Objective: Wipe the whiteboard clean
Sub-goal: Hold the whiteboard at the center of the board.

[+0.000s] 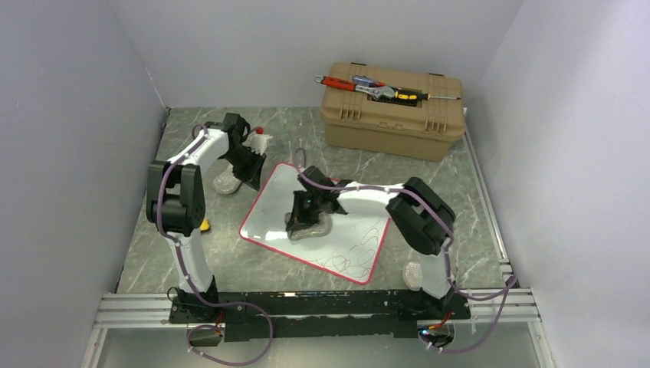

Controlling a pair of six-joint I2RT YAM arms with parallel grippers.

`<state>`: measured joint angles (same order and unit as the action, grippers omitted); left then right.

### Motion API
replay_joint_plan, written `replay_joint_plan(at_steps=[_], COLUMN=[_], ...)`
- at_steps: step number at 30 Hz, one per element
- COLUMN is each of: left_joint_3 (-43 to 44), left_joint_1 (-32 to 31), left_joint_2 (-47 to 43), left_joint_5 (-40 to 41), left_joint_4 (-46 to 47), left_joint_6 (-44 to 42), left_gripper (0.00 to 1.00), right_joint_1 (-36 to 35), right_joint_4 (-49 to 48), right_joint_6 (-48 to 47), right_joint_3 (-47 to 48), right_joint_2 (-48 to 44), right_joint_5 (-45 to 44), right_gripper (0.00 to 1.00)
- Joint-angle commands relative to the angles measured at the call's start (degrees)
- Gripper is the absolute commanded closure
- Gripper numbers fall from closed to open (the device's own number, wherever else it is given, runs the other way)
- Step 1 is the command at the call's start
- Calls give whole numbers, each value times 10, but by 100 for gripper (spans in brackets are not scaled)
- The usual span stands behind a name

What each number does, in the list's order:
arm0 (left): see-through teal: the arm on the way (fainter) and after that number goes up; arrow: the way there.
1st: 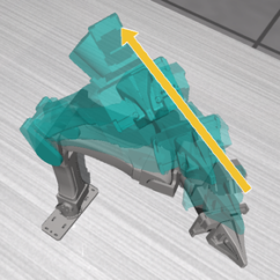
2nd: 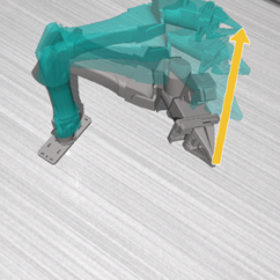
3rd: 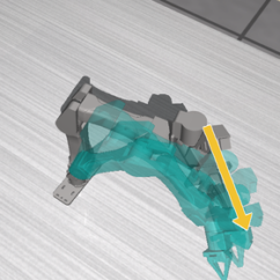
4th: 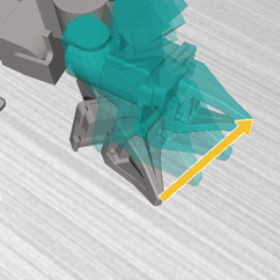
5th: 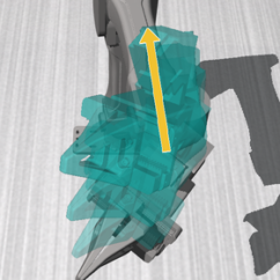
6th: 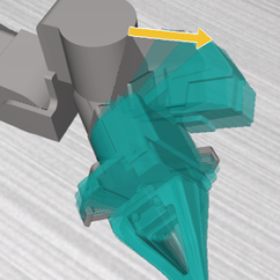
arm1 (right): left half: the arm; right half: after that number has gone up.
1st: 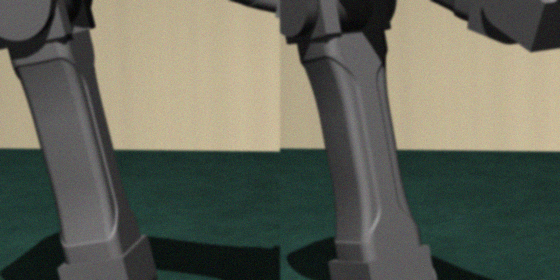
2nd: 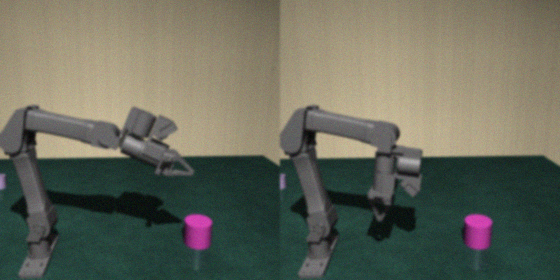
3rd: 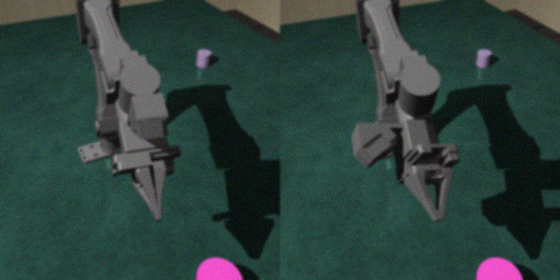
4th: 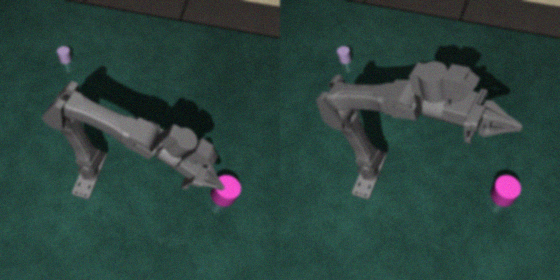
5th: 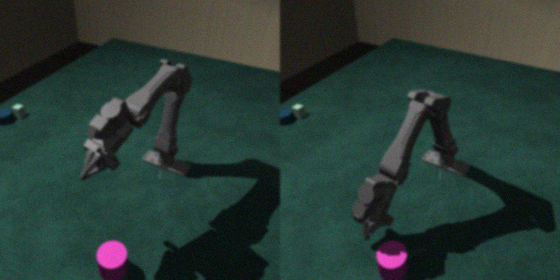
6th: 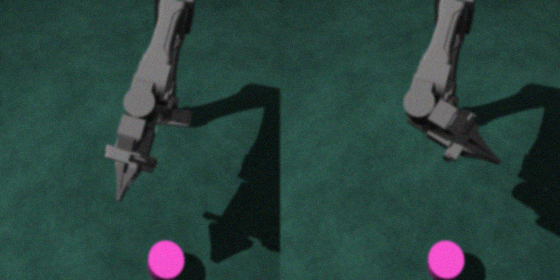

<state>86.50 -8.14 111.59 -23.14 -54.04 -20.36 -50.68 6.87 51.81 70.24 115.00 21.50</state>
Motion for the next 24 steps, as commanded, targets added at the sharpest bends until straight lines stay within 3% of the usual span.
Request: replay_joint_plan(at_steps=[1,10,16,24], left_joint_3=[14,19,-1,0], left_joint_1=[-18,-28,-22,-21], left_joint_2=[10,61,65,37], left_joint_5=[-27,8,25,13], left_joint_4=[-10,28,55,65], left_joint_6=[11,17,17,21], left_gripper=[89,84,78,70], right_joint_1=[49,95,107,107], right_joint_4=[102,231,197,135], right_joint_6=[-28,-33,-18,-14], right_joint_3=[-20,-136,-224,-265], right_joint_2=[-111,-252,-307,-274], right_joint_5=[-53,-154,-147,-122], right_gripper=[100,100,100,100])
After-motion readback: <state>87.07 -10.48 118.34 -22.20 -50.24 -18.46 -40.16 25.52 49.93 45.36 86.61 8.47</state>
